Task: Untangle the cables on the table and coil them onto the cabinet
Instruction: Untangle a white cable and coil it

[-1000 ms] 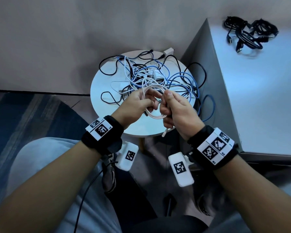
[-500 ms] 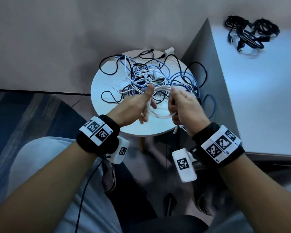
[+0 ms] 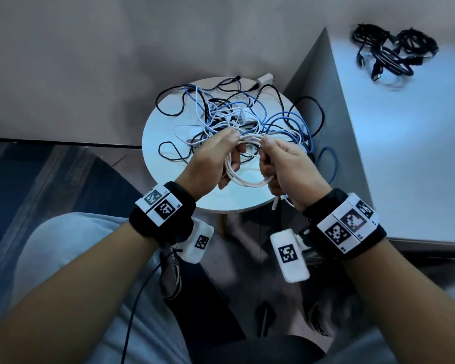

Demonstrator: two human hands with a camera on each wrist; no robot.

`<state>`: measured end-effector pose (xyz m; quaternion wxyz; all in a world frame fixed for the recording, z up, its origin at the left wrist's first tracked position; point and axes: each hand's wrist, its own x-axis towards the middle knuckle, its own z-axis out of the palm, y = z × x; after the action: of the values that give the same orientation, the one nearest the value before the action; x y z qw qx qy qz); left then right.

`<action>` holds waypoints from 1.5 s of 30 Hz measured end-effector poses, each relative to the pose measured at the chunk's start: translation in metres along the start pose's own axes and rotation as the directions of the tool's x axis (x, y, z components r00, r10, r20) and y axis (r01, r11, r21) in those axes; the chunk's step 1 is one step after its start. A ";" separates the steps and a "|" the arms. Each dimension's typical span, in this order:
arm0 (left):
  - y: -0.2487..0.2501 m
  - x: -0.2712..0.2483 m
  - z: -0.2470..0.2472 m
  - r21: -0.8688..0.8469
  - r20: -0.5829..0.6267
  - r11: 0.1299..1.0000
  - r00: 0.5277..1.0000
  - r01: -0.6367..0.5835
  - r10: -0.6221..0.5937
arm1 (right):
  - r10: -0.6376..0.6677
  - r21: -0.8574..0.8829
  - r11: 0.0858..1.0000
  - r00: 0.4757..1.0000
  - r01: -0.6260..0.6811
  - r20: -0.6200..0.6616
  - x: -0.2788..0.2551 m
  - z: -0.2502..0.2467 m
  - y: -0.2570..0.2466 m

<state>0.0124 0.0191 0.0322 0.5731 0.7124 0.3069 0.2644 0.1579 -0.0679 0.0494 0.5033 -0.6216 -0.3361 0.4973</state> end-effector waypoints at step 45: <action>-0.005 0.000 0.004 0.578 -0.216 0.812 0.945 -0.080 0.247 | 0.130 0.286 0.947 0.989 -0.146 0.075 0.001 0.014 0.017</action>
<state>0.0146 0.0175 0.0269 0.2636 0.8282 0.3861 0.3093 0.1434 -0.0677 0.0330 0.5438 -0.5489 -0.2288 0.5922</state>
